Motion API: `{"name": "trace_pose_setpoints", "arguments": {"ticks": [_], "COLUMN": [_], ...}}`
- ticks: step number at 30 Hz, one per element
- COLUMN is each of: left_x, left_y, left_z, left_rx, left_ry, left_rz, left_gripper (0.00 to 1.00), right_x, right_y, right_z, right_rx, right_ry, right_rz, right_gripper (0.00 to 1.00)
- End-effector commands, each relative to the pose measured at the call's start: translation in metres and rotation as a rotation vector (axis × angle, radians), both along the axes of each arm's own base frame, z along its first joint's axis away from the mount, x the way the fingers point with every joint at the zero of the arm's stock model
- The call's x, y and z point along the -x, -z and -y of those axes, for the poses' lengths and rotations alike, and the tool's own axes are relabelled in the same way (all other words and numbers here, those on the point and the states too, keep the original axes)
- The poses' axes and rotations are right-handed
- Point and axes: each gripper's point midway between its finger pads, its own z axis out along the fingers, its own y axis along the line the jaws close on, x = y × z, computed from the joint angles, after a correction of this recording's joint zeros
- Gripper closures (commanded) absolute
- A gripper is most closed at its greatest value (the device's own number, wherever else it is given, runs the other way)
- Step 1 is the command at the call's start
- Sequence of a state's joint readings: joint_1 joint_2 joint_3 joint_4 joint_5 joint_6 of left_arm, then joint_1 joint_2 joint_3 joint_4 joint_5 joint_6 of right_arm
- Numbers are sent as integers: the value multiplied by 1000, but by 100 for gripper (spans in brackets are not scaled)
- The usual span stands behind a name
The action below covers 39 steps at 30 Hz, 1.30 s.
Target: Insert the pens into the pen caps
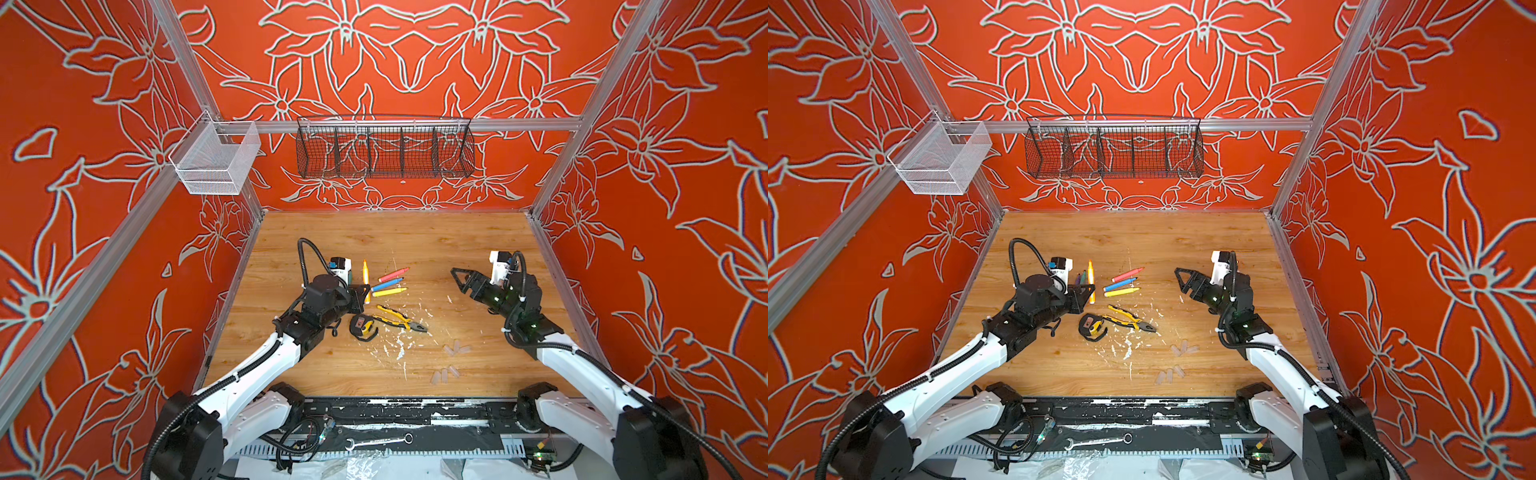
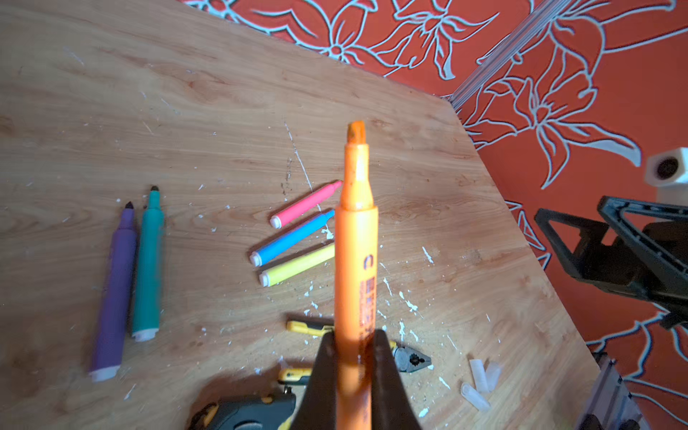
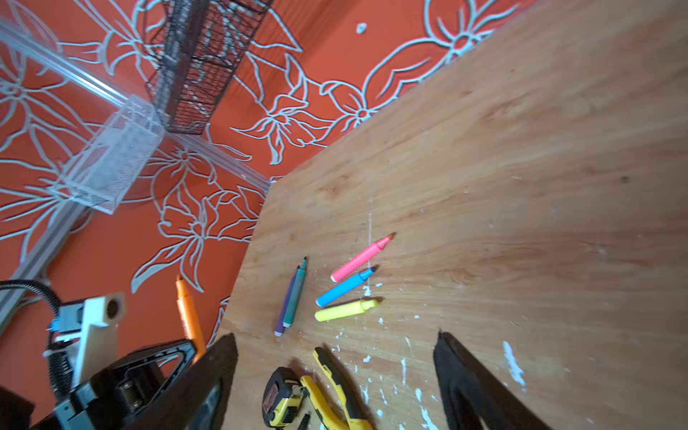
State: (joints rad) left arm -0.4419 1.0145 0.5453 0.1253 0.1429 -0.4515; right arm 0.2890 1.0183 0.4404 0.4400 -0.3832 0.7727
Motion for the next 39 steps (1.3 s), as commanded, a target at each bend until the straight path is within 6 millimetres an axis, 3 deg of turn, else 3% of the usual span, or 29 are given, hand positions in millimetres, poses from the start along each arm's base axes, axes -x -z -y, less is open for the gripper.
{"name": "trace_pose_setpoints", "arguments": {"ticks": [1,7,13,23,28,34,39], "left_x": [-1,4,12,13,23,26,19], "left_y": [-15,-16,-26,-21,-28,-20,-9], "left_z": [5,15,38,61,80,104,105], "left_rx": [24,10,-31,-23,-14,-82,-121], "left_ry": [29,64,140,228,339,407,371], "left_rz": [111,131,172,162,170,144,101], "left_gripper": [100,100,100,100,100,100,100], "right_x": [1,-1,11,30,32,38,43], "right_y": [-12,3,-2,-17,-28,-20,-21], "right_z": [-16,-42,-82,-96,-114,-131,-137], "right_rx": [-16,-52,-72,-181,-250,-214,-200], "right_ry": [-65,-145,-278,-344,-442,-493,-508], "right_rz": [121,81,79,93,88,84,112], "right_gripper": [15,17,23,18,26,27,28]}}
